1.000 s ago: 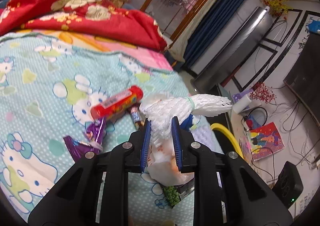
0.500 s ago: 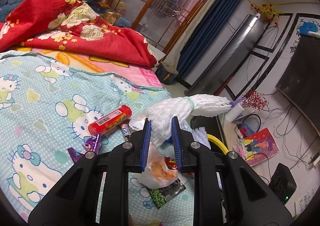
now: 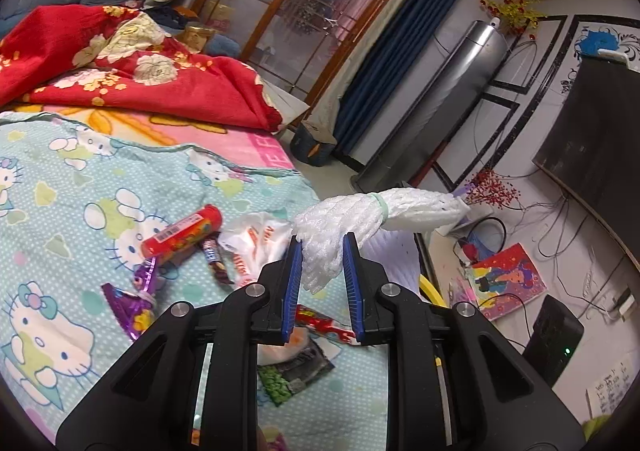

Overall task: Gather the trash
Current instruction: 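Carry both foam nets over the yellow-rimmed bin with both tools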

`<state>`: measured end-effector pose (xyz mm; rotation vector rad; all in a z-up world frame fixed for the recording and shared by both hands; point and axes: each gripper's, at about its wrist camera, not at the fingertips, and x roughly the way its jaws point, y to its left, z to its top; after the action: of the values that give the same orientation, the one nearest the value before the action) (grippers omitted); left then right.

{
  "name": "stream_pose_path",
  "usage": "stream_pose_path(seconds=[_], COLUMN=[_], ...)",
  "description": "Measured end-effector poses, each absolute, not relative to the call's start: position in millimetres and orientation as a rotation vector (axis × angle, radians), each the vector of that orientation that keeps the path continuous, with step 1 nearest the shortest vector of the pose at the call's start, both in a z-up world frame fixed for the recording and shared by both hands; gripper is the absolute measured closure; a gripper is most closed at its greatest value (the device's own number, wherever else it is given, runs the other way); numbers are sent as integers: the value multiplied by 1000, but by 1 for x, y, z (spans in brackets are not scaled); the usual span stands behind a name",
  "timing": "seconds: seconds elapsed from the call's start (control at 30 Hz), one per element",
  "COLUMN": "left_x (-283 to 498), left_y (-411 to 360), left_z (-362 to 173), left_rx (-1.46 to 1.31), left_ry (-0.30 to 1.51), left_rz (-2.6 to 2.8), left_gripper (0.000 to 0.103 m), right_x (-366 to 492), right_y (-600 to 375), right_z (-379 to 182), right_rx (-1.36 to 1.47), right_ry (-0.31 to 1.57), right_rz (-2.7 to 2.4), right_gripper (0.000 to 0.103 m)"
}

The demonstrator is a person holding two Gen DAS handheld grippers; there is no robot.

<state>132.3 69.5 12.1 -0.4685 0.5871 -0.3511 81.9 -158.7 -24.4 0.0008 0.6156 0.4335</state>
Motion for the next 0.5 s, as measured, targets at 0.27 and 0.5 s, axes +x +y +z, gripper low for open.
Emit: stream_pose_path(seconds=[0.27, 0.5], left_x=[127, 127], left_y=[43, 18], left_z=[24, 30], left_rx=[-436, -389], left_ry=[569, 558], left_rz=[-392, -424], left_gripper=[88, 88], right_x=[89, 94], right_y=[-181, -209], right_z=[-16, -10], right_rx=[45, 94], right_ry=[593, 570], right_rz=[383, 326], right_gripper=[78, 78])
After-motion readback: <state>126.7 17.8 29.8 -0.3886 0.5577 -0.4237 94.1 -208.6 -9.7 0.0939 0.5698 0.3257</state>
